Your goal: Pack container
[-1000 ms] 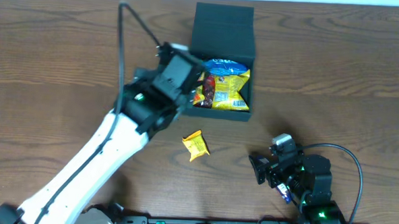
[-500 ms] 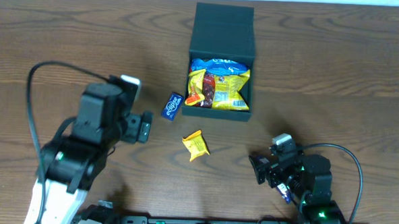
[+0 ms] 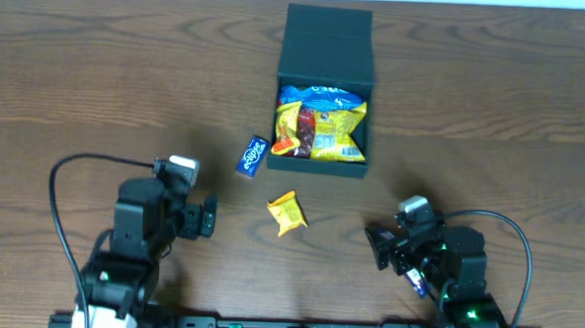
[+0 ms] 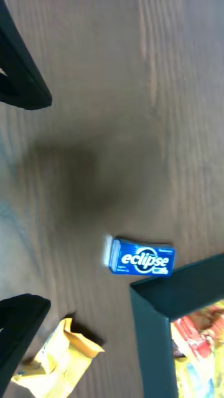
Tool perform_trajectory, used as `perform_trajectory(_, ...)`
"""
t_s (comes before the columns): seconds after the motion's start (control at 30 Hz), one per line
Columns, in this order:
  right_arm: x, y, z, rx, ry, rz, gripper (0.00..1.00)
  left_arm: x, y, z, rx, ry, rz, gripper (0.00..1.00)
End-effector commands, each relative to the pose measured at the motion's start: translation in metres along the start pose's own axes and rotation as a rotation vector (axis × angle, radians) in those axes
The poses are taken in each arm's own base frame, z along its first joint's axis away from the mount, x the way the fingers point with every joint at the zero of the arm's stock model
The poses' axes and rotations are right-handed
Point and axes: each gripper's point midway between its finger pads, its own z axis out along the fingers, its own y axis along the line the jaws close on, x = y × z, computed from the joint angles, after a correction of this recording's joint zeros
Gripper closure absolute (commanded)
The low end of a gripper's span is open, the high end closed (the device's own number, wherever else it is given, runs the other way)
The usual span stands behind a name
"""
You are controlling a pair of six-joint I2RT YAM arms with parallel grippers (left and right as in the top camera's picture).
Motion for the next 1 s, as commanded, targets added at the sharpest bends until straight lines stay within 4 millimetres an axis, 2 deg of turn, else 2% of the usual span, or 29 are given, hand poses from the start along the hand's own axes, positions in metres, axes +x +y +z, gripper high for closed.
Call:
perform_trajectory(0.0,0.002,-0.001,0.000,0.005,0.002,-0.006,0.01,0.000,0.000,-0.001,-0.003,-0.076,0.003,0.05)
perform_trajectory(0.17,0.002,-0.001,0.000,0.005,0.002,-0.006,0.01,0.006,0.000,0.003,-0.011,-0.201,0.049,0.05)
perform_trajectory(0.47,0.002,-0.001,0.000,0.005,0.002,-0.006,0.01,0.023,-0.008,0.007,0.032,-0.233,0.057,0.05)
perform_trajectory(0.67,0.002,-0.001,0.000,0.005,0.002,-0.006,0.01,0.049,0.011,0.018,-0.075,-0.199,0.044,0.05)
perform_trajectory(0.73,0.002,-0.001,0.000,0.005,0.002,-0.006,0.01,0.047,0.016,0.016,-0.106,-0.217,0.041,0.05)
perform_trajectory(0.97,0.002,-0.001,0.000,0.005,0.002,-0.006,0.01,0.045,0.016,0.015,-0.110,-0.230,0.041,0.05)
